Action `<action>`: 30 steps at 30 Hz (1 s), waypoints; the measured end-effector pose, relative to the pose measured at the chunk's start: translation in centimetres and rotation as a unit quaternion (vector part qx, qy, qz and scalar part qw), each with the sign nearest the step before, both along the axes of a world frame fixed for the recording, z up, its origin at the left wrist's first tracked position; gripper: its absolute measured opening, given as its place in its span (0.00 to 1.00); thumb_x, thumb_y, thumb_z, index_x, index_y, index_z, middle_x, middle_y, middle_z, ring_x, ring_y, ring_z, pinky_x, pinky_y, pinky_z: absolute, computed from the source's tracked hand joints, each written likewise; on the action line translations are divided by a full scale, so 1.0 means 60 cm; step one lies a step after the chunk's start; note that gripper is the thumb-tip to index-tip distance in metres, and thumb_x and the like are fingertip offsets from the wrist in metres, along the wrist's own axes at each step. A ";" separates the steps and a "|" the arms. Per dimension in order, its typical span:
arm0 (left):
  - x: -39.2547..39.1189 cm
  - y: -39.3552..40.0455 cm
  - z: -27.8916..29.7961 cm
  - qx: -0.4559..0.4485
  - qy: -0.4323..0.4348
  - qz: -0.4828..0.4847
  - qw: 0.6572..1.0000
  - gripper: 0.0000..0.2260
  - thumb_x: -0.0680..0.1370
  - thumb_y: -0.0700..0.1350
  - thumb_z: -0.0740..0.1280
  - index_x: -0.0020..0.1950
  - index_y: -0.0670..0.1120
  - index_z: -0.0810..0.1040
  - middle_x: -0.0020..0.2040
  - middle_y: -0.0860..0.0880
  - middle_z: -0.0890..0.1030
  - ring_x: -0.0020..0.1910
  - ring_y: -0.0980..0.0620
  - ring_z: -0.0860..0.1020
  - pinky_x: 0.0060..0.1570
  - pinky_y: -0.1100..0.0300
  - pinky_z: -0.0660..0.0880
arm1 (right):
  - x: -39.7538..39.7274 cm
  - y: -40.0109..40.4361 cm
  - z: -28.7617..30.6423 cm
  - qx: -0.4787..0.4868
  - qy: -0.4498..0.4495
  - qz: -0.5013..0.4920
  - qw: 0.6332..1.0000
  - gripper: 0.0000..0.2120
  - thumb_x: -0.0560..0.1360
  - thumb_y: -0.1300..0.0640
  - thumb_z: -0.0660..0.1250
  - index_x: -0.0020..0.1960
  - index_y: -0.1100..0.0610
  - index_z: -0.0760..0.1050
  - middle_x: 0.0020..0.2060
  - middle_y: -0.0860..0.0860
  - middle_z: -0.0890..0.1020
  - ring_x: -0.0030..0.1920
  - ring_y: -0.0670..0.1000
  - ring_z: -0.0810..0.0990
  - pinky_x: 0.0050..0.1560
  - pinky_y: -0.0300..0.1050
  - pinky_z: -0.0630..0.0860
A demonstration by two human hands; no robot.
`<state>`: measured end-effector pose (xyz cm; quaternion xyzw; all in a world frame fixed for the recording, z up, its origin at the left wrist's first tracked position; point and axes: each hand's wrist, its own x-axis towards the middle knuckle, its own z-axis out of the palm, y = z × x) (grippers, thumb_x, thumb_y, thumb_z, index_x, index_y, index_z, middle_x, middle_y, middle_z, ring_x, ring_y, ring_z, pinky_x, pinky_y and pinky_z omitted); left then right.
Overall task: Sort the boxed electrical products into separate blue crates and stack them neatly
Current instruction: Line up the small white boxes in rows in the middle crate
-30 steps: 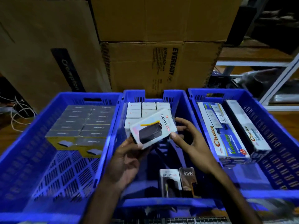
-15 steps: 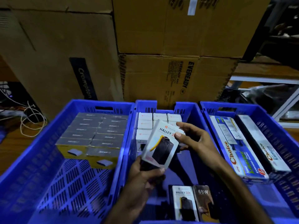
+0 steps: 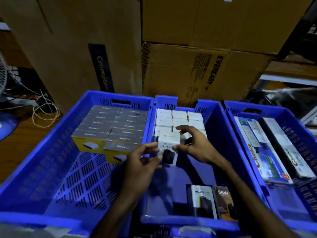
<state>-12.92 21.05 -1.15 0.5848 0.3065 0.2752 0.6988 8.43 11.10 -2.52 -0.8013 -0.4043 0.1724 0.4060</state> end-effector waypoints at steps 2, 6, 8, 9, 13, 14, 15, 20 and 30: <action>0.001 0.004 -0.003 0.001 -0.002 -0.012 1.000 0.14 0.78 0.30 0.71 0.58 0.45 0.83 0.51 0.42 0.84 0.45 0.46 0.85 0.44 0.54 0.85 | -0.006 0.018 -0.020 -0.017 -0.051 0.004 0.999 0.31 0.64 0.47 0.79 0.64 0.45 0.75 0.57 0.48 0.77 0.45 0.47 0.81 0.49 0.50 0.81; 0.005 0.008 -0.007 0.003 -0.010 -0.028 1.000 0.12 0.78 0.29 0.69 0.56 0.43 0.83 0.49 0.41 0.83 0.40 0.45 0.83 0.40 0.54 0.85 | -0.011 0.046 -0.042 -0.034 -0.092 0.016 0.995 0.28 0.63 0.49 0.77 0.61 0.44 0.73 0.56 0.47 0.76 0.51 0.49 0.79 0.53 0.49 0.79; 0.009 0.013 -0.010 0.003 -0.009 -0.036 0.999 0.12 0.78 0.28 0.68 0.54 0.43 0.82 0.49 0.40 0.83 0.40 0.46 0.83 0.39 0.53 0.85 | -0.006 0.051 -0.054 -0.038 -0.093 0.012 0.995 0.27 0.65 0.54 0.78 0.61 0.46 0.74 0.56 0.48 0.75 0.52 0.49 0.78 0.51 0.39 0.77; 0.010 0.014 -0.011 0.006 -0.008 -0.038 0.999 0.12 0.78 0.28 0.68 0.54 0.44 0.82 0.49 0.40 0.83 0.39 0.47 0.83 0.39 0.53 0.85 | -0.003 0.052 -0.060 -0.037 -0.088 0.010 0.995 0.26 0.66 0.58 0.79 0.61 0.49 0.75 0.56 0.49 0.75 0.52 0.49 0.78 0.49 0.31 0.74; 0.013 0.017 -0.013 0.035 0.003 -0.056 0.998 0.12 0.79 0.29 0.69 0.53 0.44 0.83 0.48 0.42 0.83 0.38 0.49 0.83 0.39 0.54 0.84 | -0.004 0.053 -0.082 -0.037 -0.098 0.011 0.994 0.24 0.67 0.63 0.79 0.61 0.55 0.77 0.55 0.51 0.75 0.45 0.47 0.76 0.44 0.29 0.71; 0.014 0.017 -0.013 0.044 0.007 -0.060 0.997 0.12 0.79 0.29 0.69 0.52 0.45 0.83 0.47 0.43 0.84 0.38 0.48 0.84 0.39 0.54 0.84 | -0.007 0.053 -0.088 -0.039 -0.106 0.010 0.994 0.24 0.67 0.63 0.79 0.60 0.54 0.76 0.54 0.50 0.74 0.44 0.47 0.76 0.45 0.34 0.72; 0.014 0.017 -0.013 0.051 0.009 -0.066 0.997 0.12 0.79 0.29 0.69 0.52 0.45 0.83 0.46 0.45 0.84 0.39 0.47 0.84 0.39 0.54 0.84 | -0.010 0.054 -0.096 -0.044 -0.115 0.006 0.992 0.23 0.68 0.62 0.79 0.60 0.53 0.76 0.54 0.48 0.73 0.44 0.47 0.76 0.45 0.37 0.73; 0.011 0.013 -0.014 0.086 0.017 -0.075 0.993 0.13 0.78 0.29 0.69 0.49 0.47 0.84 0.44 0.48 0.84 0.39 0.47 0.84 0.41 0.53 0.85 | -0.023 0.058 -0.124 -0.063 -0.188 0.014 0.980 0.18 0.70 0.59 0.74 0.55 0.47 0.70 0.53 0.44 0.66 0.41 0.50 0.76 0.44 0.53 0.78; 0.010 -0.014 -0.016 0.242 0.110 -0.120 0.956 0.07 0.72 0.48 0.72 0.49 0.58 0.83 0.47 0.57 0.87 0.47 0.60 0.85 0.55 0.52 0.81 | -0.008 0.017 -0.076 -0.119 -0.190 0.103 0.969 0.13 0.73 0.56 0.71 0.56 0.52 0.75 0.52 0.50 0.73 0.50 0.55 0.79 0.51 0.57 0.78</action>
